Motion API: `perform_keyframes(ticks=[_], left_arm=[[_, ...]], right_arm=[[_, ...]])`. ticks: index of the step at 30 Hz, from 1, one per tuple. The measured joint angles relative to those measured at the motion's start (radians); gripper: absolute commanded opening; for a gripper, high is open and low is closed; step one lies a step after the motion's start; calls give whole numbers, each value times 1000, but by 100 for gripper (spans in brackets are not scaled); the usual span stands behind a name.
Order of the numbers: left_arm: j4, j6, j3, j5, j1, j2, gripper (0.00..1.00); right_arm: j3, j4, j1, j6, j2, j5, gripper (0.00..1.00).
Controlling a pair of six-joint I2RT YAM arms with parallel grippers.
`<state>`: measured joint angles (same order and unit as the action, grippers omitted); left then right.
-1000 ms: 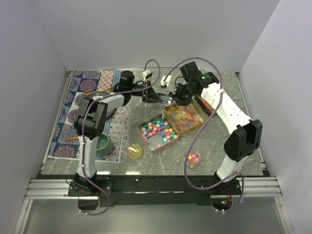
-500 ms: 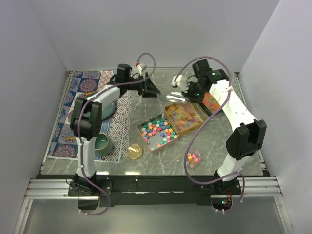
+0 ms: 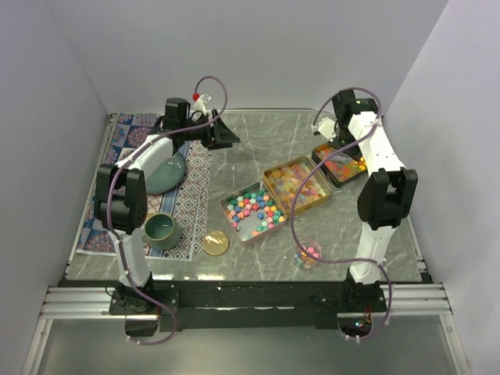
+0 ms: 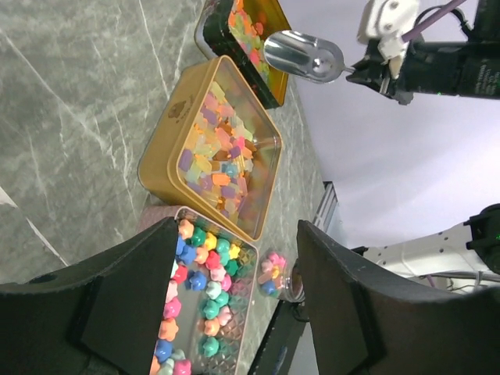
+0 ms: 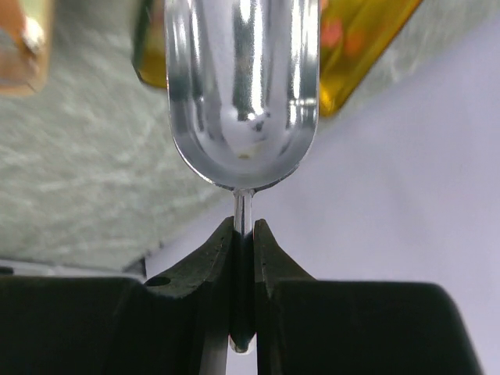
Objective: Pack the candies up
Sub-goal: Scoop the fake candies from the storage box.
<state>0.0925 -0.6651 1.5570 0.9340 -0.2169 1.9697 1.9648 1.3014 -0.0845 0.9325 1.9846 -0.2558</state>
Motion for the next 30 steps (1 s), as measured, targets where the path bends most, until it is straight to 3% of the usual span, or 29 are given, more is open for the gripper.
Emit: perform_keyframes(ticks=[13,18,30], left_arm=[[-150,-71,-157,3,53,-98,68],[-190,-89,-207,2,92,-136,67],[-201,-88,-273,1,150,-186,67]], right_arm=[[-2,33,-1,71,72,-402,0],[71,22,-3,102,166,-472,0],[74,13,-5,146,245,-528,0]])
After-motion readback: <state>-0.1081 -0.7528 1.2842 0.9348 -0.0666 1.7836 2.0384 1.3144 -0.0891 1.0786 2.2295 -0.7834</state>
